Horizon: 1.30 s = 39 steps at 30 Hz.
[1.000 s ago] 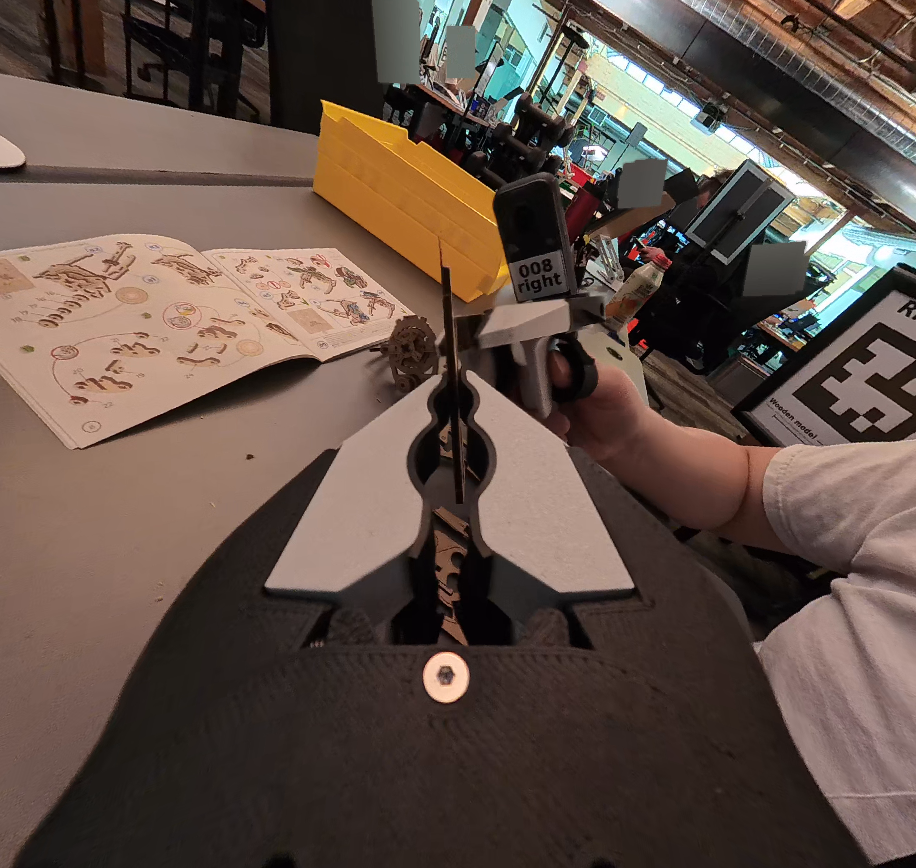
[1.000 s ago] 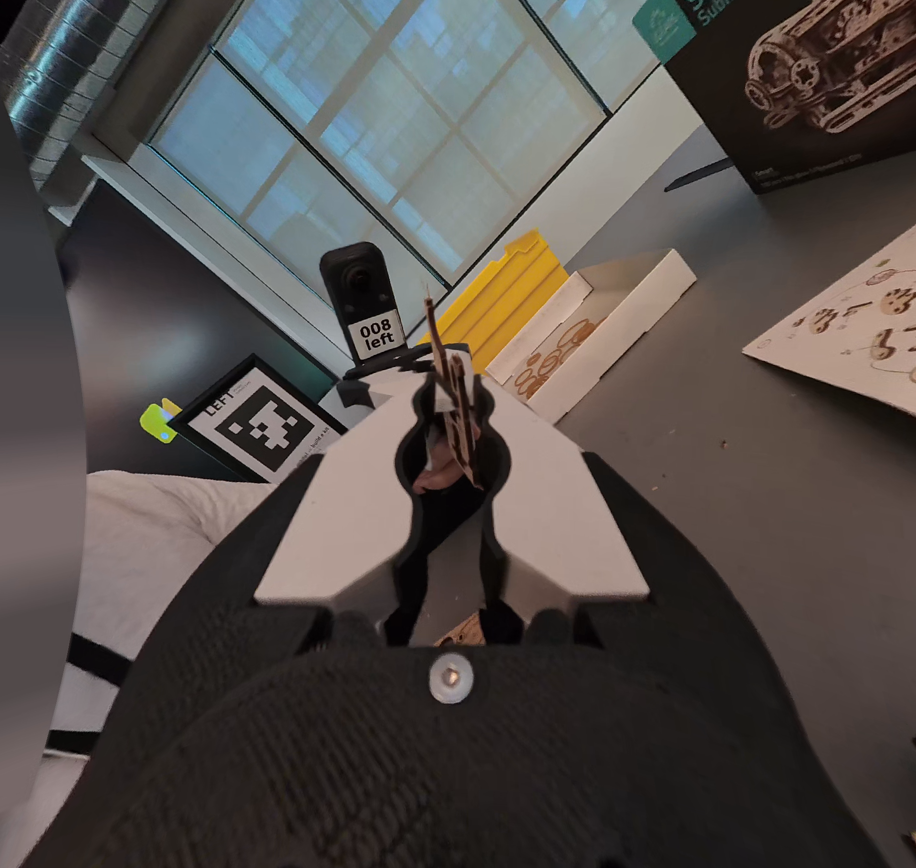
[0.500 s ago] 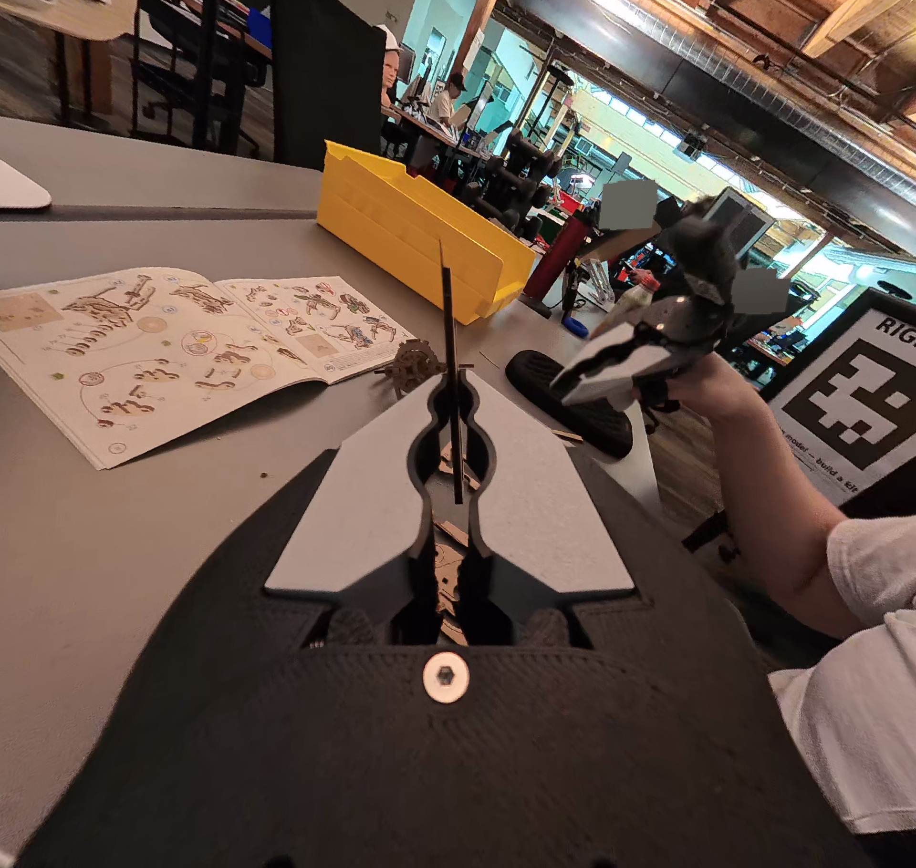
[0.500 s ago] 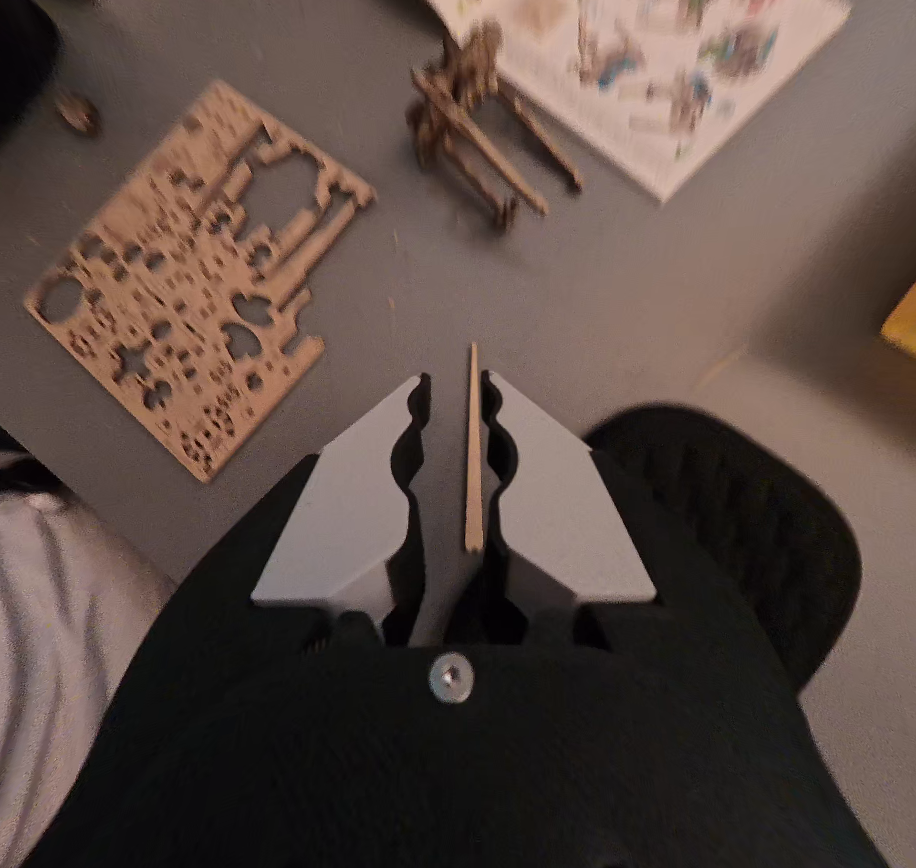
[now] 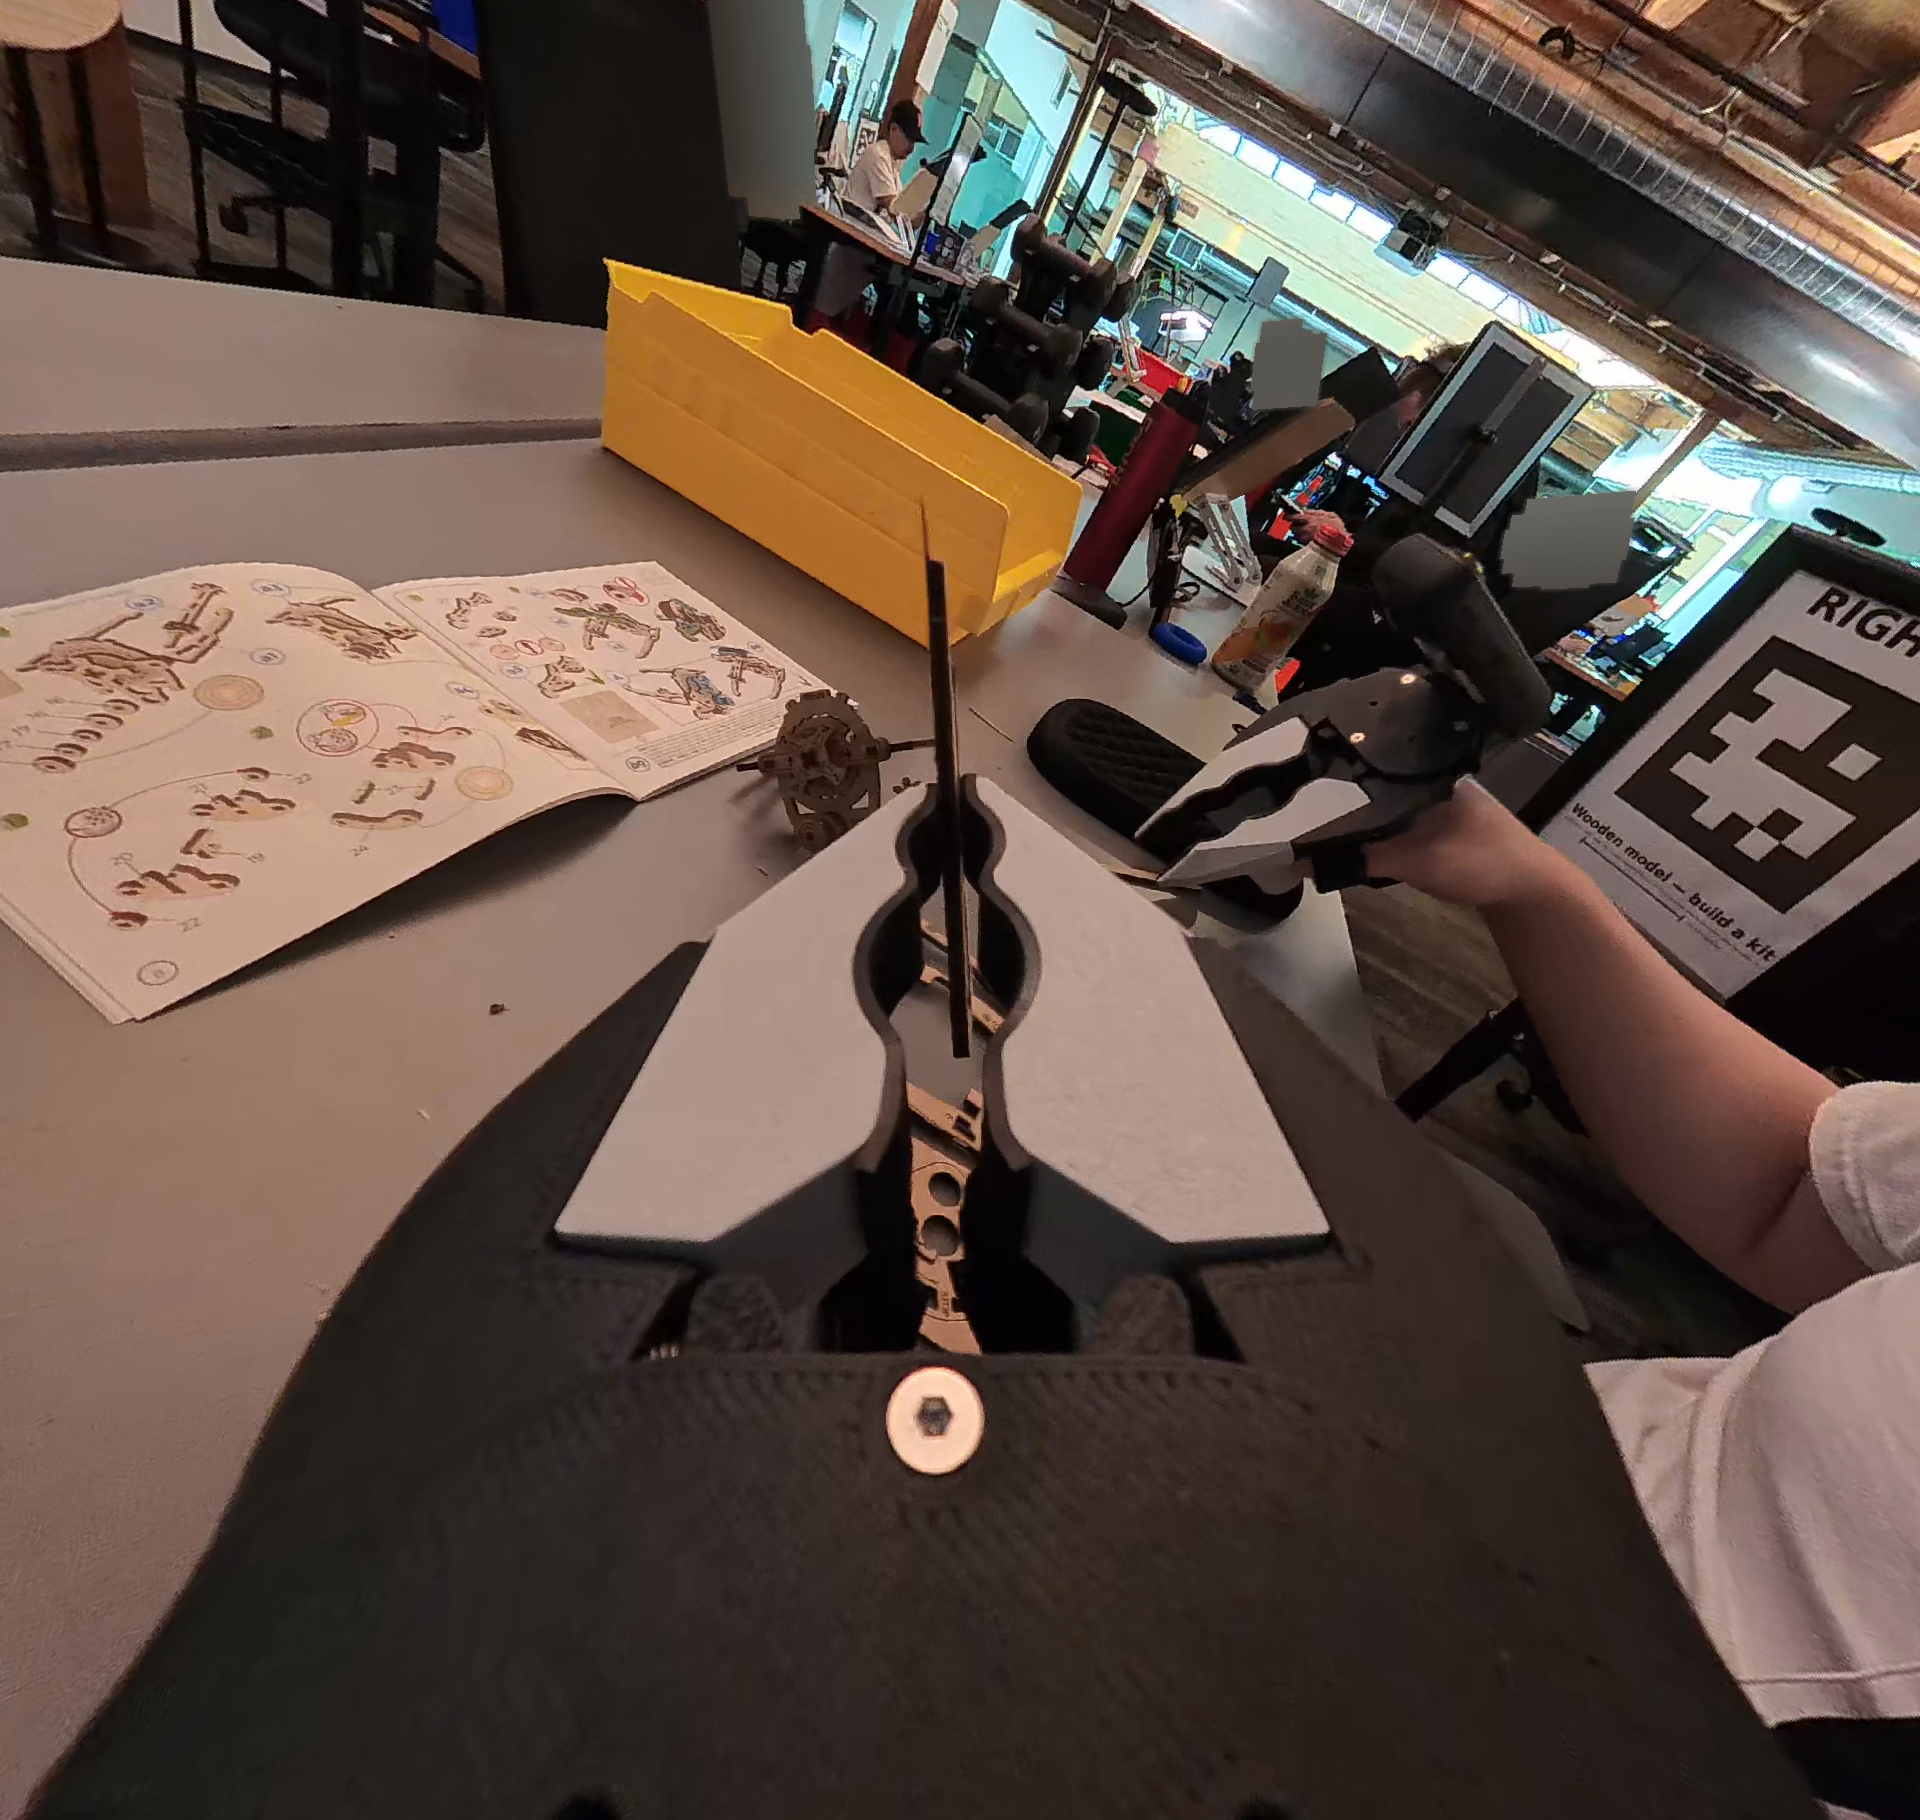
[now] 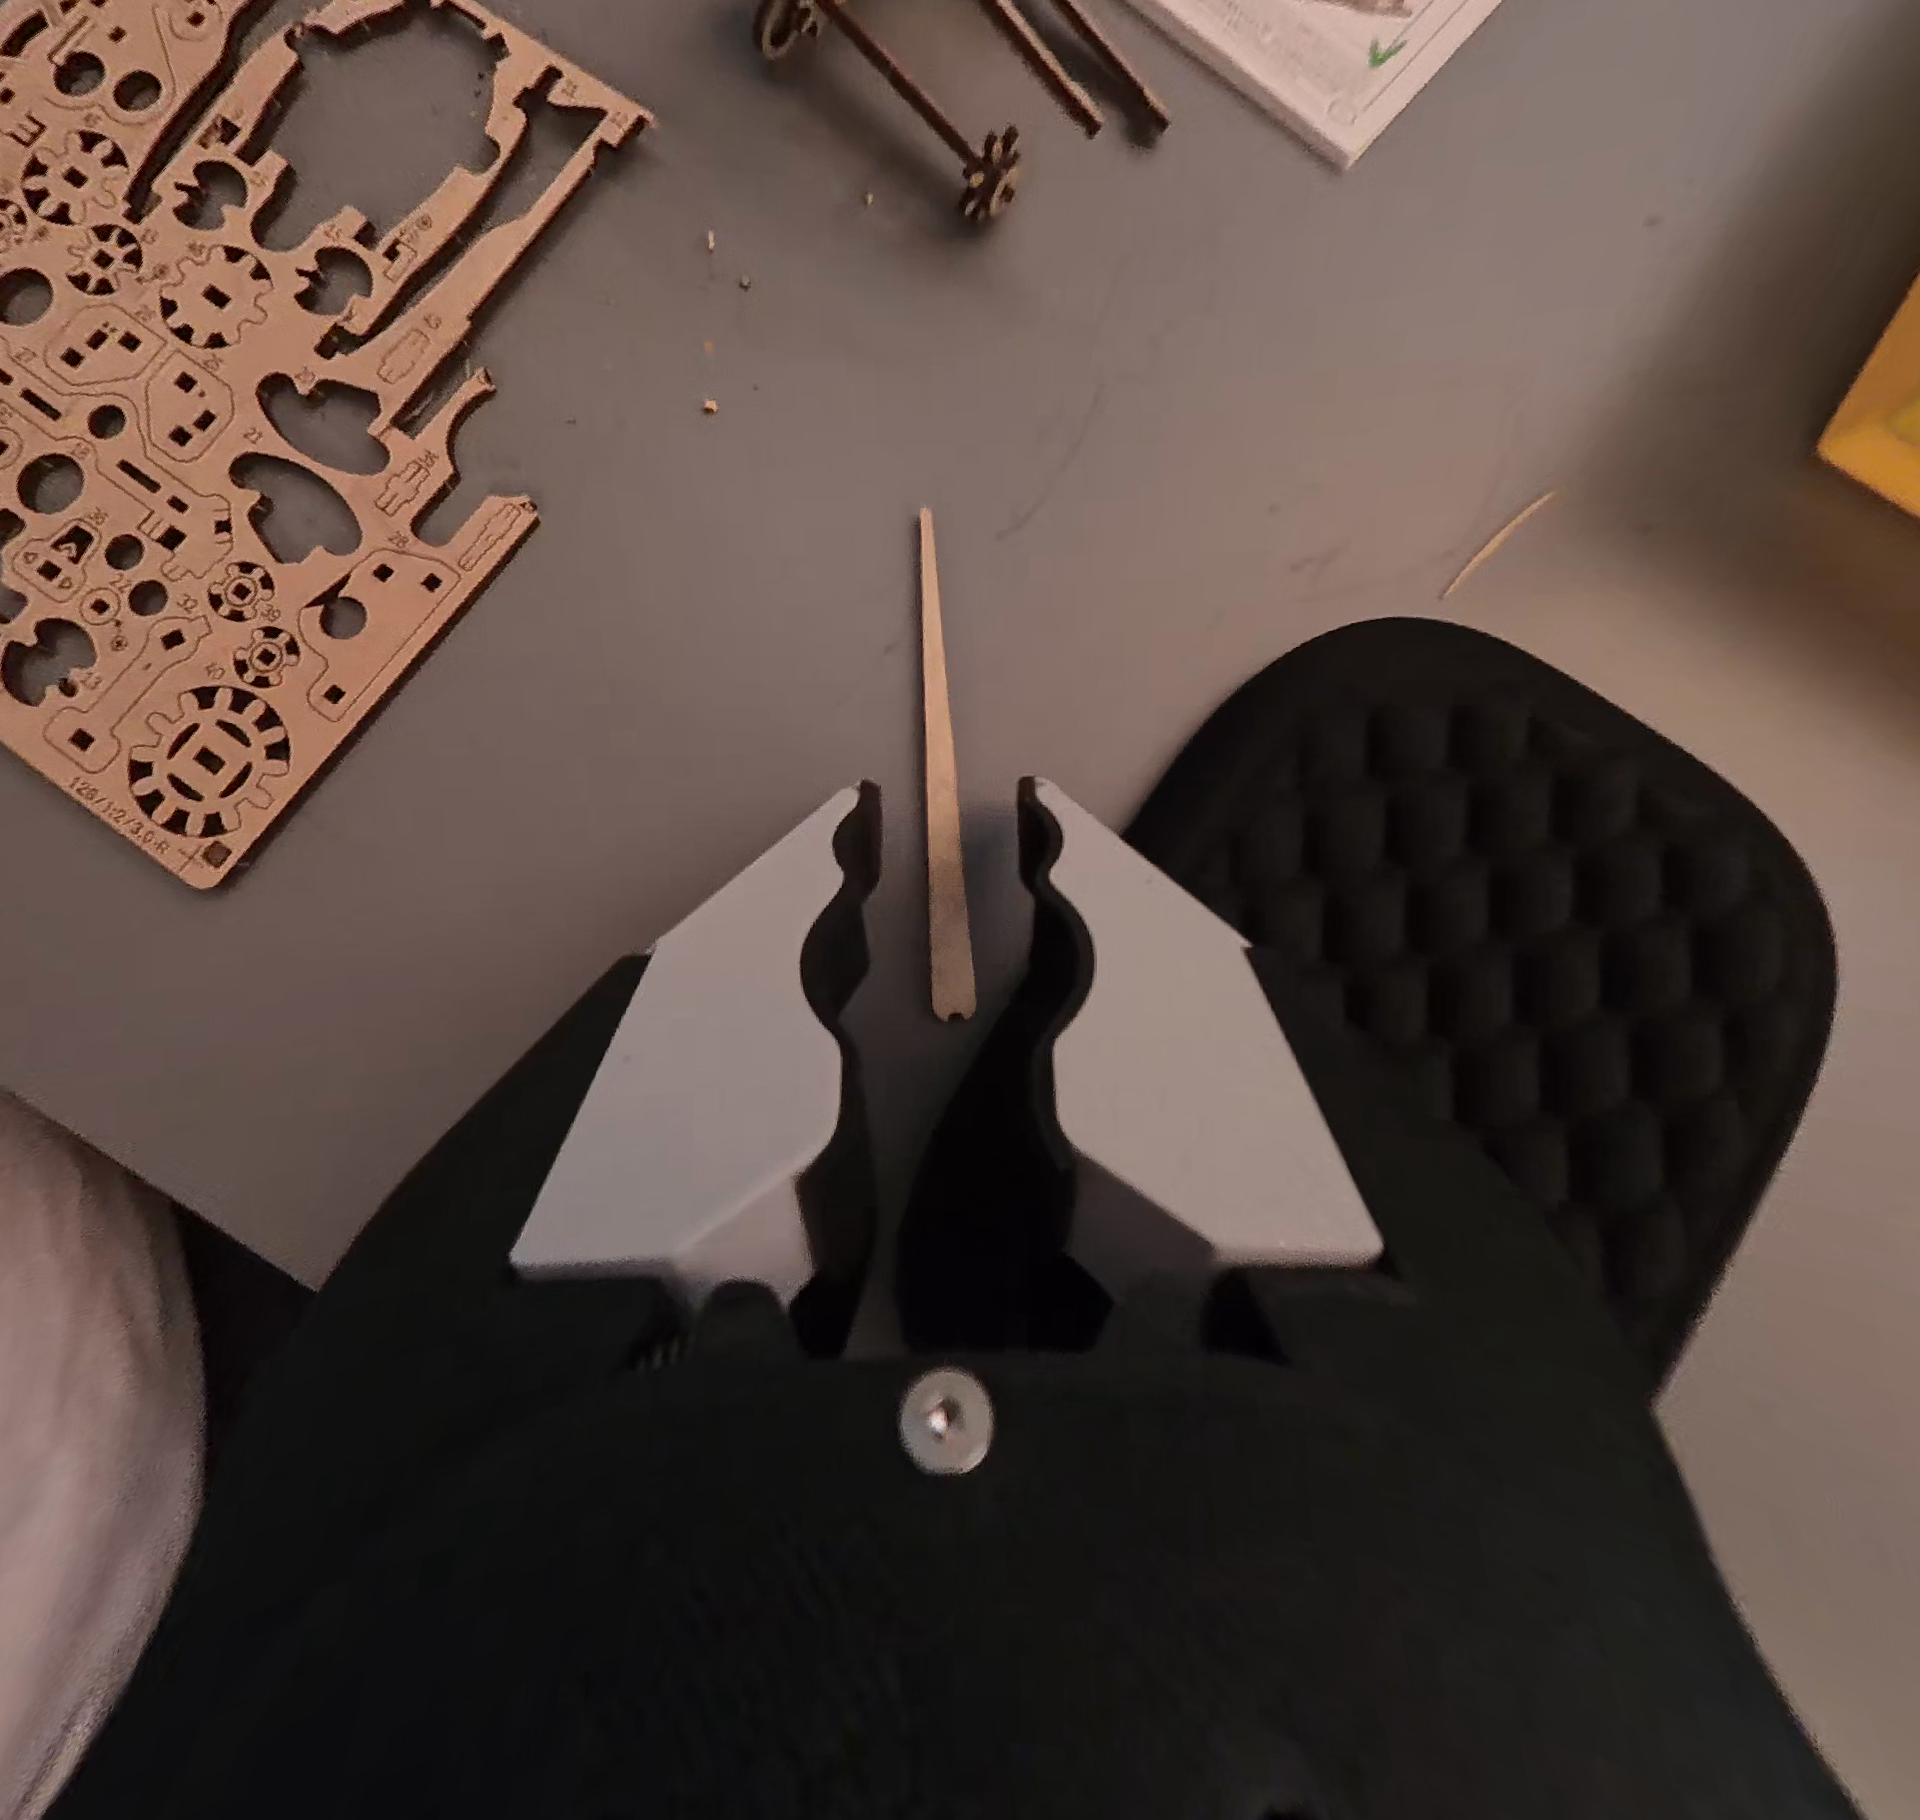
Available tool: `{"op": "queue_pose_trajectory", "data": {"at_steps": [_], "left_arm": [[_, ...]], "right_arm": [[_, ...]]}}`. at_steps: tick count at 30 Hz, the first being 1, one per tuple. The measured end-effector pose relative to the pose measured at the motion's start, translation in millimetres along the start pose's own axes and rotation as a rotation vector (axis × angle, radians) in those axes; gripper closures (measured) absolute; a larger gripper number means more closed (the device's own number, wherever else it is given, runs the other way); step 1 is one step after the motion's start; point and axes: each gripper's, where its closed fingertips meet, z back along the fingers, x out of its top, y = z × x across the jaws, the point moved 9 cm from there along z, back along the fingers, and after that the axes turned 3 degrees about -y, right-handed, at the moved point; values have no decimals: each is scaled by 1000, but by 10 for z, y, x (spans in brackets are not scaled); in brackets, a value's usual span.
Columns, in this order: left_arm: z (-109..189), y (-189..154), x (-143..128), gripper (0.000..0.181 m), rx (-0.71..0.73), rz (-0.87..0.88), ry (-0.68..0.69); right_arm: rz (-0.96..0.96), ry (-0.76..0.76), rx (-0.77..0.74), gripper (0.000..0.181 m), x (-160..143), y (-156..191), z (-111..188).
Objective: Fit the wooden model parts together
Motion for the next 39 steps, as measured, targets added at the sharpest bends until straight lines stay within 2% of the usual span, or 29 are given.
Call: {"op": "queue_pose_trajectory", "data": {"at_steps": [1, 5, 7, 12, 15, 18, 22, 25, 27, 31, 33, 35, 39], "left_arm": [[-1, 0, 0, 181, -2, 2, 1], [-21, 4, -29, 181, 5, -13, 25], [-31, 4, -44, 181, 29, -51, 46], [-97, -61, -124, 181, 147, -292, 175], [-137, -115, -168, 181, 165, -358, 213], [-144, -138, -183, 181, 194, -434, 242], [-128, -72, -177, 181, 216, -385, 255], [-91, -13, -143, 181, 229, -352, 238], [-75, 19, -132, 181, 244, -348, 241], [-53, 84, -131, 181, 251, -320, 249], [-27, 112, -106, 181, 255, -309, 238], [-11, 144, -100, 181, 257, -294, 231], [-6, 167, -103, 181, 249, -270, 220]], "right_arm": [[-16, 20, 10, 156, -36, -8, -28], [-22, 57, -3, 166, -50, -53, -13], [-14, 16, 52, 171, 35, 26, 1], [-75, -208, 362, 177, 651, 613, 205], [-78, -247, 443, 181, 932, 888, 106], [-113, -282, 467, 181, 1067, 999, -66], [-53, -250, 332, 181, 1017, 980, -262], [-89, -277, 413, 181, 971, 1049, -281], [-75, -272, 524, 181, 912, 1193, -306], [49, -254, 817, 176, 822, 1789, -327], [170, -199, 829, 176, 769, 2046, -384], [263, -238, 760, 175, 760, 2142, -442], [209, -268, 843, 173, 764, 2174, -478]]}}
